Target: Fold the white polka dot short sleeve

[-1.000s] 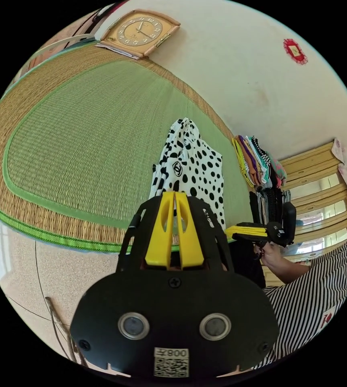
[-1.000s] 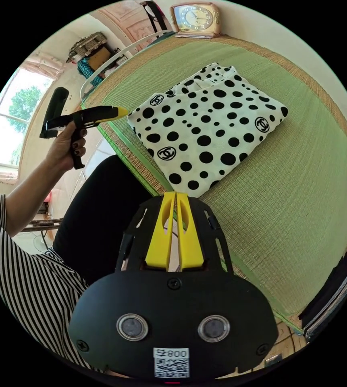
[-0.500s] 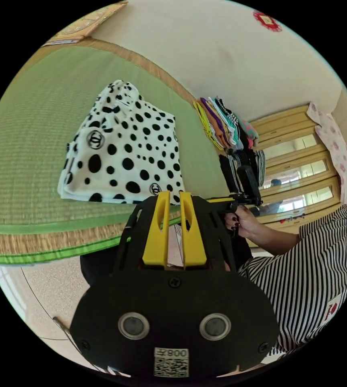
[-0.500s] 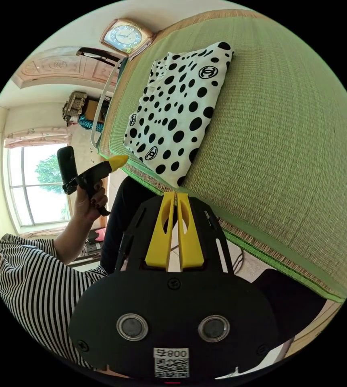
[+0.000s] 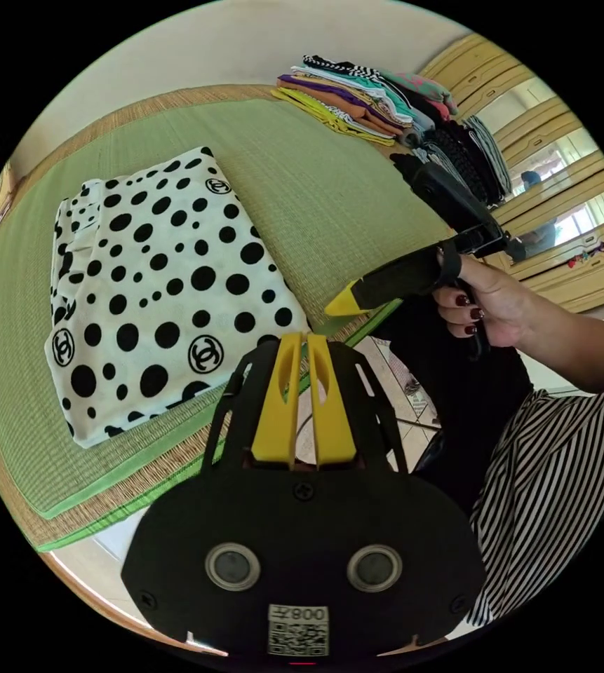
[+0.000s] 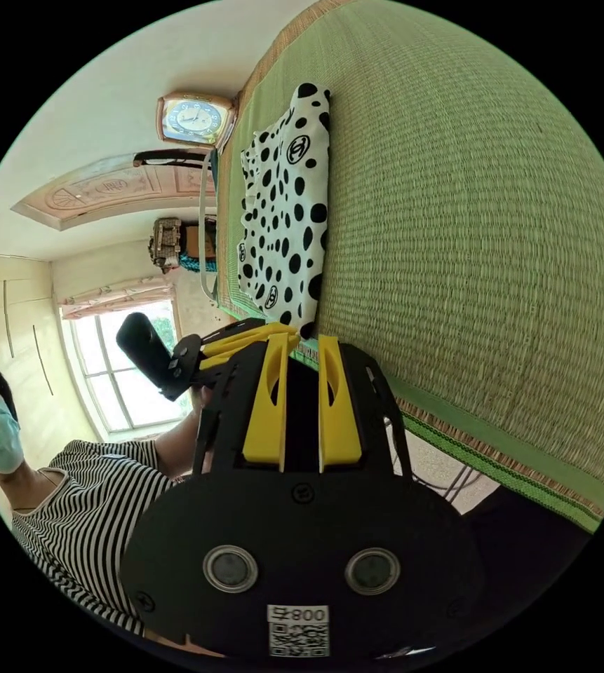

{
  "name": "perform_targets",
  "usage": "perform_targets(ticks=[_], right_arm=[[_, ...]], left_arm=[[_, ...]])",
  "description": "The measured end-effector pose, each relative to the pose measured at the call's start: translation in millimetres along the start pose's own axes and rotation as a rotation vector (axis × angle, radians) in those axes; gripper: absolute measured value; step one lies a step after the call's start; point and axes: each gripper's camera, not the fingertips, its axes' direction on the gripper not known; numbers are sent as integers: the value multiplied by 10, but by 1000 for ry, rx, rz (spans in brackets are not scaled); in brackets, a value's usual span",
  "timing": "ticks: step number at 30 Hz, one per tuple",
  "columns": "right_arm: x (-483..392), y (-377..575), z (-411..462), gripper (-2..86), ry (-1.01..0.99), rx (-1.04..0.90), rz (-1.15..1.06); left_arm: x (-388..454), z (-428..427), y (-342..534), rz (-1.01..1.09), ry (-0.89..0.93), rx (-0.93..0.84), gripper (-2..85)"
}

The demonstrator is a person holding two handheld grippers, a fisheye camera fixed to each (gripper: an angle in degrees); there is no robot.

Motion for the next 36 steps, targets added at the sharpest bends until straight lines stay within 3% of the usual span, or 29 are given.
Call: perform_targets(ticks=[14,20,25,31,36], right_arm=[[268,-149,-153,49,-173,12,69],[256,-148,-311,27,-215,30,53],[62,-193,-519,21,-275,48,9],[-228,-302,-688,19,-304,52,-54],[-371,-346,-774,18,-306,50,-88]], left_arm=[[-229,-223,225,-45,44,102,17],[-861,-453,679,-290,276,254,29],[-1649,-468,1435,-655,598,468,54],[-2129,-231,1918,-947,932,693,106],[-2326,-203,2006,-1051,946,759,112]])
